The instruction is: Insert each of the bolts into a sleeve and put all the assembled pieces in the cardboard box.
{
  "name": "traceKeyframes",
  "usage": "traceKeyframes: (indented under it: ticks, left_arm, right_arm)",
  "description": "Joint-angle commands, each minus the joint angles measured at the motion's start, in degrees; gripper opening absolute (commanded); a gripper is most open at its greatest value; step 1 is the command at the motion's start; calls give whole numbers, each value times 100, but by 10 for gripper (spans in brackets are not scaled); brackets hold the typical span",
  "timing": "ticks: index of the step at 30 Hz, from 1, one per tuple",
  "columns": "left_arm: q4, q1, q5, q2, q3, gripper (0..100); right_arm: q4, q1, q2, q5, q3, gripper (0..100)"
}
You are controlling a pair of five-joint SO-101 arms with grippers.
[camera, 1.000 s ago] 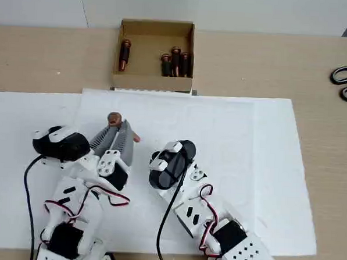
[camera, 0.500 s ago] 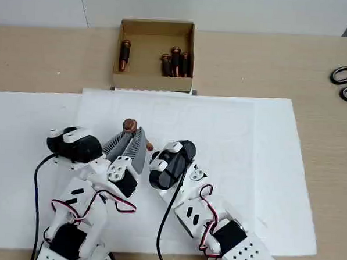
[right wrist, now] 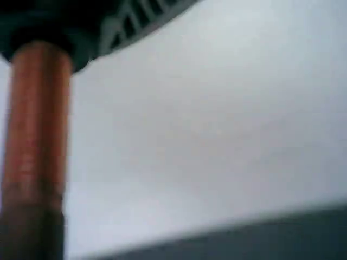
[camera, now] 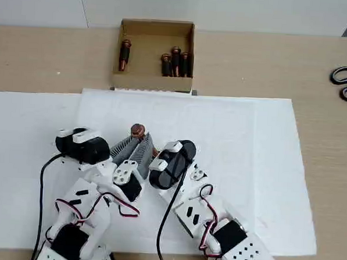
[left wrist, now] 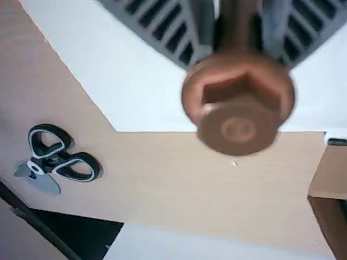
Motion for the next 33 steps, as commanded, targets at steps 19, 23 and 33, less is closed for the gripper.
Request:
traceKeyframes:
  ticks: [19,23,33]
  left_arm:
    - [352,35,44,-53,295,6]
    - [360,35,44,-53,295,6]
    - [369,35,44,-53,295,6]
  right_arm:
    - [-171,-505,-75,79,-721,3]
    - [-171,-497,-75,88,-730,3]
    - [-171,-75,-75,422,-976,3]
